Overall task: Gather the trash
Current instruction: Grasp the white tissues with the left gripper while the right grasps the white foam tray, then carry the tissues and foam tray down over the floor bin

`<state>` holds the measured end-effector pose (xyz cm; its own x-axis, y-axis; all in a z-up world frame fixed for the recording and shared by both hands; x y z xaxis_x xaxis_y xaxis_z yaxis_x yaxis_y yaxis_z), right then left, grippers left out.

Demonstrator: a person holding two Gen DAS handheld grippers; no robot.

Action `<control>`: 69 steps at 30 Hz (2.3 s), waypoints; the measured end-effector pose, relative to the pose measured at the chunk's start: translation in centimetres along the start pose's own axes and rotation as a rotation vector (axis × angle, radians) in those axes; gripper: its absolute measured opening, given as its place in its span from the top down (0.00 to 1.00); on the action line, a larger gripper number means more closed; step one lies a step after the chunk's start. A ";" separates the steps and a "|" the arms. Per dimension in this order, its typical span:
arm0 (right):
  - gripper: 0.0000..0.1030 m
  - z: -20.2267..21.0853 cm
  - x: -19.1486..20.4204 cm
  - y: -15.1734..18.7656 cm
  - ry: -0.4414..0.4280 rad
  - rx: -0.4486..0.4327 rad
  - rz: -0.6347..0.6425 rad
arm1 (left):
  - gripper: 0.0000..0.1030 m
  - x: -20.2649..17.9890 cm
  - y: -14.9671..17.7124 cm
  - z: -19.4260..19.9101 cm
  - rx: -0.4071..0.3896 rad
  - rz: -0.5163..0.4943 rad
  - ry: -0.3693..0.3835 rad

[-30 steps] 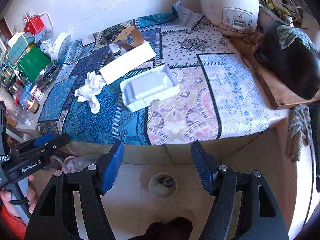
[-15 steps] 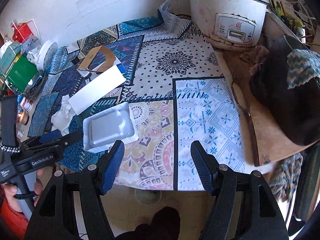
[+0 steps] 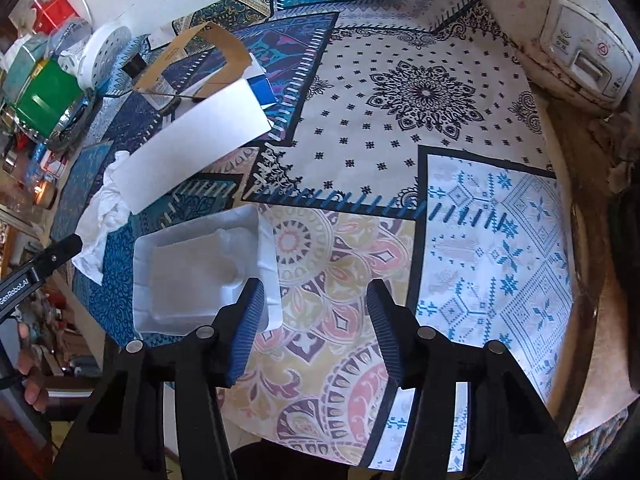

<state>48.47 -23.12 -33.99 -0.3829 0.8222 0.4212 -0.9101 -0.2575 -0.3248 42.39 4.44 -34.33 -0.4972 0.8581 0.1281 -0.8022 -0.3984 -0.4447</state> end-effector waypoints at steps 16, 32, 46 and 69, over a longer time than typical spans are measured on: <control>0.81 -2.3 1.1 -0.8 0.026 0.079 0.079 | 0.35 0.8 -1.1 -4.6 0.058 0.043 0.015; 0.97 -1.8 0.8 -1.1 -0.005 0.018 0.043 | 0.96 -0.8 -0.5 -3.5 0.033 0.006 0.079; 0.97 2.6 -0.3 0.2 0.013 -0.098 -0.012 | 0.96 0.0 -0.8 4.5 -0.126 0.023 0.121; 0.97 3.7 7.5 17.9 0.071 -0.186 -0.187 | 0.96 5.0 13.1 9.3 -0.133 -0.247 0.260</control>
<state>28.68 -23.47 -33.51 -0.1932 0.8818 0.4303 -0.9167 -0.0059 -0.3995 26.31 0.53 -31.31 -0.1799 0.9834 0.0245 -0.8288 -0.1381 -0.5422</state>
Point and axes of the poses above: each gripper's, at about its wrist camera, not at the fingertips, and z roughly against the way its jaws point, x to its left, y to its underside, the point moved 5 cm from there along -z, roughly the way its jaws point, and after that the axes turned 12 degrees about -y, right-handed, at the moved point
